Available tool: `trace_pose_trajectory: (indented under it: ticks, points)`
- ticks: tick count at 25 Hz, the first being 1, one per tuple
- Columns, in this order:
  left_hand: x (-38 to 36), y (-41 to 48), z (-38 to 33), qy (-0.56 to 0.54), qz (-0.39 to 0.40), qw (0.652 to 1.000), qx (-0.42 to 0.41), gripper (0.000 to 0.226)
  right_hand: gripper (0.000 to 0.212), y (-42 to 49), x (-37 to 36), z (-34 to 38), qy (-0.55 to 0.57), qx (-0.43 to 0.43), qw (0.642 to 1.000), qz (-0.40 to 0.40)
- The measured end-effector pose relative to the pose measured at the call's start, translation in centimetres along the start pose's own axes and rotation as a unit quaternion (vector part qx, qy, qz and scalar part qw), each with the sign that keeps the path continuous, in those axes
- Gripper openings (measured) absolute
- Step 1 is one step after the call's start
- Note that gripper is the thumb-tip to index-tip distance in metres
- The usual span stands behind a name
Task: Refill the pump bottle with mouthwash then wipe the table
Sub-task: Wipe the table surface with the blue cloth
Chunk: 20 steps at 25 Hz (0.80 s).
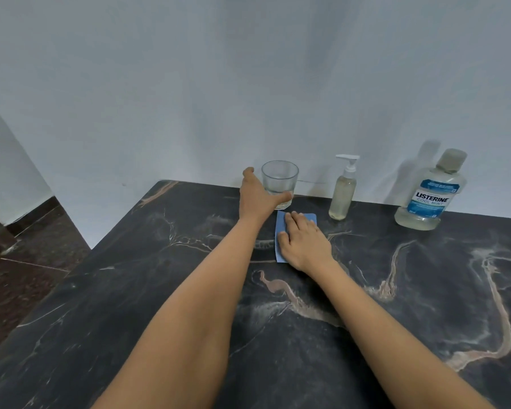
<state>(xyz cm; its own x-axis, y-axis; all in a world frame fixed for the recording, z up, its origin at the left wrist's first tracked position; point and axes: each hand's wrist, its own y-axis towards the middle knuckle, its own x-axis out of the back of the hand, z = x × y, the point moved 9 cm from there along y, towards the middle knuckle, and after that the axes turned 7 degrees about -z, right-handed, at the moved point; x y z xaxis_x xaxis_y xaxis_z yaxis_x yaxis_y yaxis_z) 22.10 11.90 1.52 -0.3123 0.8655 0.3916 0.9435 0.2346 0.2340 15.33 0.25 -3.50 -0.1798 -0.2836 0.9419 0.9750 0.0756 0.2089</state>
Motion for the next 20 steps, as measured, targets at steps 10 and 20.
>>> trace_pose_trajectory:
  ticks: [10,20]
  points:
    - [1.6,2.1,-2.0,0.017,-0.079,0.995,-0.058,0.096,0.062,3.9,-0.4,-1.1,-0.041,-0.152,0.988,0.003]
    - [9.8,5.0,-5.1,0.069,-0.093,0.985,-0.127,0.096,0.064,8.5,-3.1,6.5,-0.051,-0.144,0.988,0.036]
